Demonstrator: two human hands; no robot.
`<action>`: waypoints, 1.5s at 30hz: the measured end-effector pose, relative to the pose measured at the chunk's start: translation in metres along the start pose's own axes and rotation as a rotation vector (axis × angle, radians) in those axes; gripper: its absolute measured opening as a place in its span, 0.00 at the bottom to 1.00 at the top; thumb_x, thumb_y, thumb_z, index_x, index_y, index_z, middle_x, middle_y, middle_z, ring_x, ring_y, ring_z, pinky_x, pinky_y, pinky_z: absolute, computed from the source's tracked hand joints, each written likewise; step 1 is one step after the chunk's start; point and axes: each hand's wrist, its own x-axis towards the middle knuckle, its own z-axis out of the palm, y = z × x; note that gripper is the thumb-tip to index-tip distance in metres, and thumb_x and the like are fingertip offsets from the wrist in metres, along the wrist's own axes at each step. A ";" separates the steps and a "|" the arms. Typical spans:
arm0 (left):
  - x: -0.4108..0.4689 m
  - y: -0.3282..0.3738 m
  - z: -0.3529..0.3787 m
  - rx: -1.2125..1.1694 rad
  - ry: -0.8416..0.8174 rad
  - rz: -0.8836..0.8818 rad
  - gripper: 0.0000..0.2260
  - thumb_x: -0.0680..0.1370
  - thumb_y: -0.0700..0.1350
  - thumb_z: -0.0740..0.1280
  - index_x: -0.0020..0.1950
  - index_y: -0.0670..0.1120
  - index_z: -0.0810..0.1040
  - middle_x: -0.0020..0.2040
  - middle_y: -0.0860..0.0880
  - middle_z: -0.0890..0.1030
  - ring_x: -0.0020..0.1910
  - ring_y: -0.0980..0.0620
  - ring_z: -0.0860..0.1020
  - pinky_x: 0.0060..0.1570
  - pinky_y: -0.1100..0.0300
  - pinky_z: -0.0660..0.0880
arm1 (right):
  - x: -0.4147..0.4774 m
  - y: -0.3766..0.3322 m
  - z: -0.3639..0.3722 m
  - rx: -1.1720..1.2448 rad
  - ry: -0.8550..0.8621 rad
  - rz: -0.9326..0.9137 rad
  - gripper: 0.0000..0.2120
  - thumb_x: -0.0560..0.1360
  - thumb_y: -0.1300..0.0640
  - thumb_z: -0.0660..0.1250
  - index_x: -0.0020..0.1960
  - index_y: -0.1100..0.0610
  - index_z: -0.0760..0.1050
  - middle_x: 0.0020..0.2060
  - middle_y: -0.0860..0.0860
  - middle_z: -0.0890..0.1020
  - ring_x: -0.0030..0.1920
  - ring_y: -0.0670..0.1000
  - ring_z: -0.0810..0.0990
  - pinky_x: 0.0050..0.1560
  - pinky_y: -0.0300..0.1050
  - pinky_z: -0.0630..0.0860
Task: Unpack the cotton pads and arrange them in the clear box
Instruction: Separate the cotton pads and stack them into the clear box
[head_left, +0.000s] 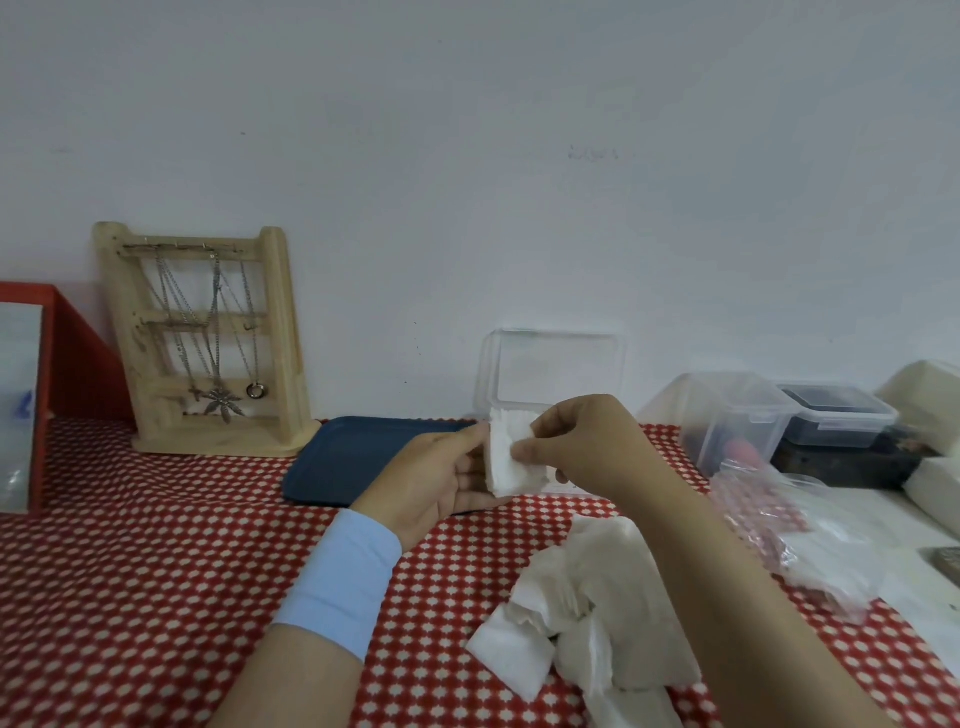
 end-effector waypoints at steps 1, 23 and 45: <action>0.001 0.000 0.000 0.006 -0.008 -0.007 0.17 0.83 0.51 0.64 0.64 0.41 0.79 0.54 0.40 0.87 0.54 0.43 0.86 0.52 0.51 0.83 | 0.000 0.000 0.000 -0.011 0.005 -0.007 0.11 0.68 0.50 0.81 0.47 0.52 0.83 0.39 0.46 0.84 0.38 0.45 0.82 0.42 0.41 0.79; 0.017 0.010 0.014 0.631 0.122 0.168 0.16 0.76 0.49 0.75 0.63 0.51 0.78 0.55 0.51 0.84 0.52 0.53 0.85 0.59 0.53 0.81 | 0.014 0.008 -0.057 0.052 -0.179 -0.006 0.07 0.78 0.57 0.71 0.55 0.58 0.82 0.43 0.54 0.88 0.41 0.50 0.87 0.43 0.44 0.84; 0.160 0.004 0.099 1.790 0.045 0.257 0.16 0.78 0.58 0.65 0.60 0.55 0.84 0.60 0.49 0.79 0.62 0.46 0.73 0.63 0.52 0.72 | 0.113 0.058 -0.076 -0.418 0.039 0.196 0.10 0.70 0.56 0.75 0.38 0.60 0.76 0.30 0.53 0.82 0.30 0.51 0.84 0.32 0.42 0.77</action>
